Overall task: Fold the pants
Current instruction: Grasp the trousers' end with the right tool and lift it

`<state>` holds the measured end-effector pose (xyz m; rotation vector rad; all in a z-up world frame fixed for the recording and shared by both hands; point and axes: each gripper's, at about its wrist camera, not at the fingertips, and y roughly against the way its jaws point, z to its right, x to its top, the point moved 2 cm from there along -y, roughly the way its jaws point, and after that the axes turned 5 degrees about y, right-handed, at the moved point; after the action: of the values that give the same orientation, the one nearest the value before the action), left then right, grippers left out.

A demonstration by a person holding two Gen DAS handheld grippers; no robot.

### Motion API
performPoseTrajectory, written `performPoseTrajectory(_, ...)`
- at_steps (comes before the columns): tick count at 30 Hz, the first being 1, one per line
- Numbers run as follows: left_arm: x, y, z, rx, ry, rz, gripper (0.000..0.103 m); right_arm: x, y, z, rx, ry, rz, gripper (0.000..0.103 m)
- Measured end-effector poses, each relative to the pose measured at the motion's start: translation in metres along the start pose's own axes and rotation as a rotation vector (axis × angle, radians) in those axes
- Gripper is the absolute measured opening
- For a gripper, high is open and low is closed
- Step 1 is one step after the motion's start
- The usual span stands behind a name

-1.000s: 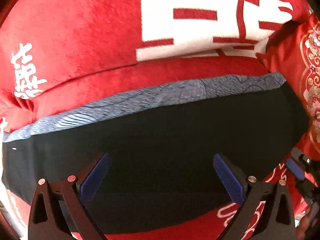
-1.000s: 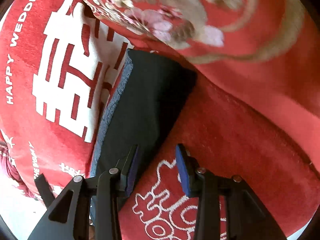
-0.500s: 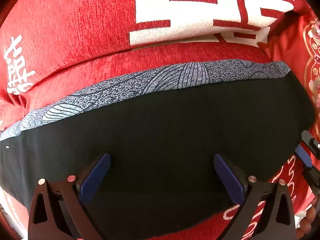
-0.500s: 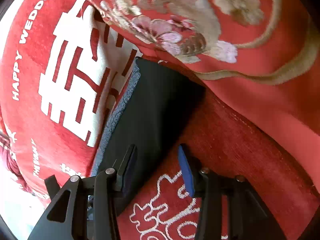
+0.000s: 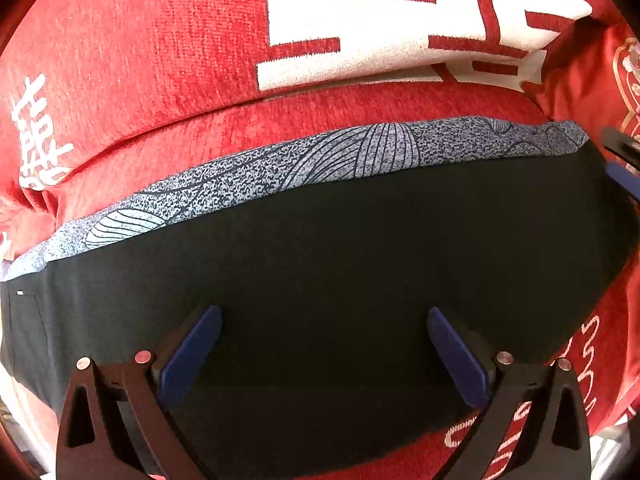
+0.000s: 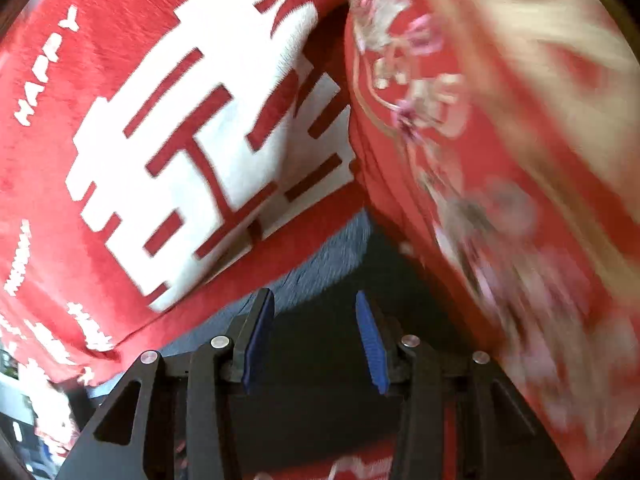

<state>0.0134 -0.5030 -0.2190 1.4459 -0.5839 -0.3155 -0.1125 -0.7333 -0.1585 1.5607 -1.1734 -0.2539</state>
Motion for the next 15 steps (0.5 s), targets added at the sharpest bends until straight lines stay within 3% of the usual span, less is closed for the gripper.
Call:
performPoseTrajectory(3, -0.002, -0.001, 0.001, -0.001, 0.001, 0.007, 0.103, 0.005, -0.023, 0.01, -0.086, 0.023, -0.048, 0.045)
performPoseTrajectory(4, -0.002, -0.002, 0.0, -0.001, 0.002, 0.008, 0.103, 0.003, -0.023, 0.011, -0.1, 0.04, -0.045, 0.04)
performPoseTrajectory(9, -0.003, -0.004, -0.003, -0.005, 0.005, 0.01, 0.103, -0.012, 0.0, 0.009, -0.205, 0.067, -0.039, 0.041)
performPoseTrajectory(15, -0.003, -0.004, -0.005, -0.013, -0.005, 0.018, 0.103, -0.058, 0.045, 0.027, 0.037, -0.14, -0.065, 0.048)
